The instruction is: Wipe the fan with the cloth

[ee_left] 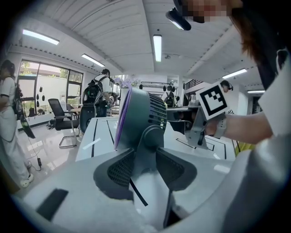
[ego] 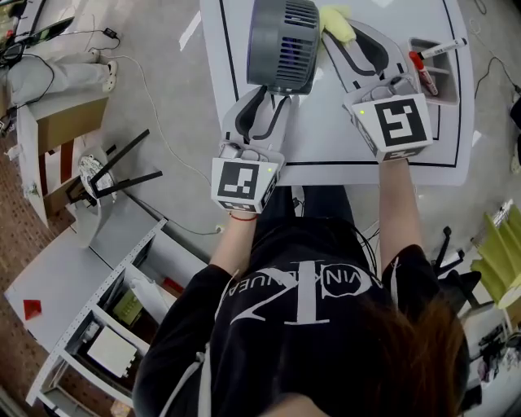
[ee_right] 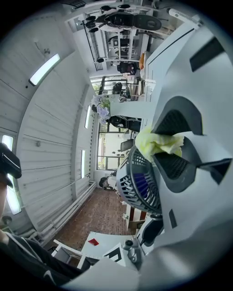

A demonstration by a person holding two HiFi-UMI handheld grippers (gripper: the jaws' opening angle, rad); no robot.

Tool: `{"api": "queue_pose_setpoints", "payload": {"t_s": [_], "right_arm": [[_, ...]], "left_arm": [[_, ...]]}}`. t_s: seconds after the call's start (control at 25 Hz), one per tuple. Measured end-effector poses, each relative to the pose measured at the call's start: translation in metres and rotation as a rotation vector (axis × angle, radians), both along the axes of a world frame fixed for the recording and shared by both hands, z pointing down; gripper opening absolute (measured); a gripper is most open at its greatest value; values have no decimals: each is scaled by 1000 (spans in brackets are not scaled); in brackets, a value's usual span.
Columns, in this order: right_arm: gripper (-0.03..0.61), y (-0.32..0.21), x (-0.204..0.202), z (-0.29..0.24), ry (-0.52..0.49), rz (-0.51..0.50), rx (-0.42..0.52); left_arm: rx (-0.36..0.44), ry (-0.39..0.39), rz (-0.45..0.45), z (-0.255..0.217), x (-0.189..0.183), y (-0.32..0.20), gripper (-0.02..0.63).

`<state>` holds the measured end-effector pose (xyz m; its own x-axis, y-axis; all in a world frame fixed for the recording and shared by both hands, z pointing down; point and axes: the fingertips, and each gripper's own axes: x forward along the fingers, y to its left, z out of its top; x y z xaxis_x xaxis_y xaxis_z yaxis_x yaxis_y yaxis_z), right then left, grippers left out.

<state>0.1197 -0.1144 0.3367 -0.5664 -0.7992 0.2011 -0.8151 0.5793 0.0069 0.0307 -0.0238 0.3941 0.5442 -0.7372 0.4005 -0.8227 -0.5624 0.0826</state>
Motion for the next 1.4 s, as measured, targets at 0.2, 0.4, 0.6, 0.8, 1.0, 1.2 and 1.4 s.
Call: {"api": "queue_pose_setpoints", "payload": {"t_s": [0.2, 0.4, 0.6, 0.8, 1.0, 1.2, 1.4], "right_arm": [[98, -6, -2, 24, 44, -8, -49], [94, -5, -4, 39, 22, -28, -92], [94, 2, -11, 52, 36, -59, -131], [94, 20, -17, 62, 8, -90, -187], [94, 44, -23, 63, -56, -103, -233], [95, 53, -25, 57, -96, -96, -239], [94, 59, -23, 44, -130, -89, -233]], "left_arm": [[6, -2, 13, 1, 0, 0, 151], [10, -1, 16, 0, 0, 1, 151], [6, 4, 14, 0, -1, 0, 150], [10, 5, 8, 1, 0, 0, 150], [11, -2, 8, 0, 0, 2, 147], [11, -9, 5, 3, -1, 0, 144], [1, -26, 5, 6, -1, 1, 142]]}}
